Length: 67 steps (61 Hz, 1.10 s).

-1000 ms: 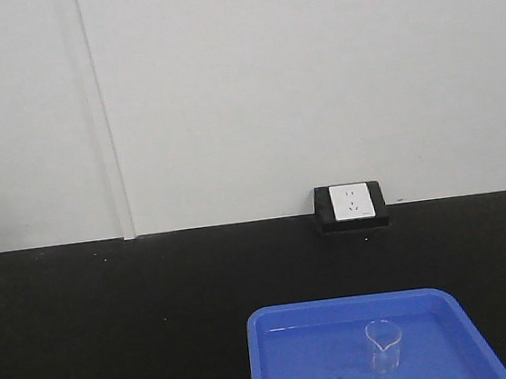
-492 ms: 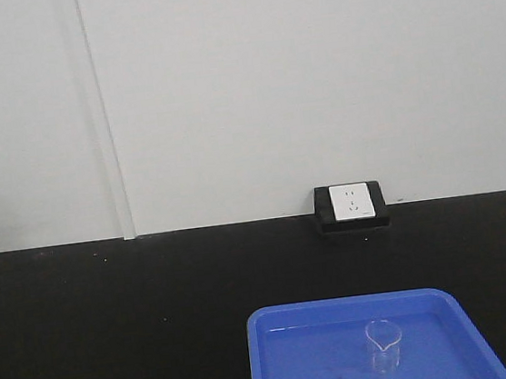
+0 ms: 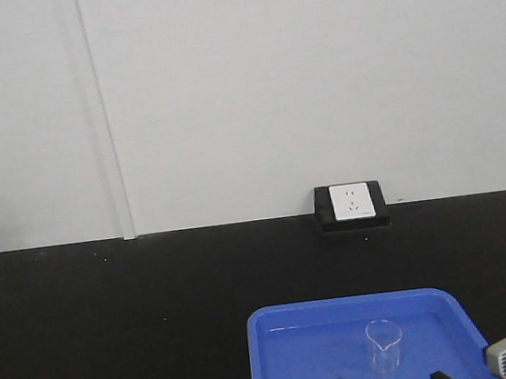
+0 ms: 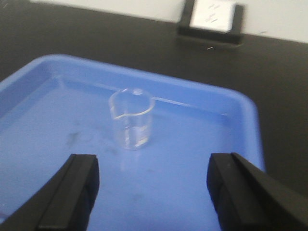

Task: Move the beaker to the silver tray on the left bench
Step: 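Lower the right gripper around the clear beaker in the blue tray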

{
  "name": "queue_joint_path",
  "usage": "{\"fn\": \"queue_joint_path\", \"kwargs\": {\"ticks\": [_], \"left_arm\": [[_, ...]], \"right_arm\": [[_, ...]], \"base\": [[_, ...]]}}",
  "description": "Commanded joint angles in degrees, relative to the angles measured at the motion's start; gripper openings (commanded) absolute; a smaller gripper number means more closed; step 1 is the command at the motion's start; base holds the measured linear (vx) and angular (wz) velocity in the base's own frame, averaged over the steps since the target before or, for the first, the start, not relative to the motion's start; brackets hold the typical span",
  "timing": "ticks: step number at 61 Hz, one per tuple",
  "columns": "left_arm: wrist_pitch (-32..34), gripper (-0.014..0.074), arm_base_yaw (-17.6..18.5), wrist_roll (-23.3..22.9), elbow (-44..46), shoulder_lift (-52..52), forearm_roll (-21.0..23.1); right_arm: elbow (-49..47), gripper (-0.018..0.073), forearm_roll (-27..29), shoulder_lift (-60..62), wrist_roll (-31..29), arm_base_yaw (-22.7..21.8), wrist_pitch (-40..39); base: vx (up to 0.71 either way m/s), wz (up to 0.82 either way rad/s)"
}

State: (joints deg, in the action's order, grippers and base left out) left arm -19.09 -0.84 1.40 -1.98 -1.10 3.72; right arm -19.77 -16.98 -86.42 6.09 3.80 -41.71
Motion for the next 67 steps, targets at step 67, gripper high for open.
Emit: {"fn": "queue_joint_path", "kwargs": {"ticks": [67], "left_arm": [[4.8, 0.0001, 0.4, 0.0, -1.1, -0.4, 0.3]], "right_arm": [[-33.6, 0.0527, -11.3, -35.3, 10.9, 0.1, -9.8]], "base": [[0.0, 0.0]]}}
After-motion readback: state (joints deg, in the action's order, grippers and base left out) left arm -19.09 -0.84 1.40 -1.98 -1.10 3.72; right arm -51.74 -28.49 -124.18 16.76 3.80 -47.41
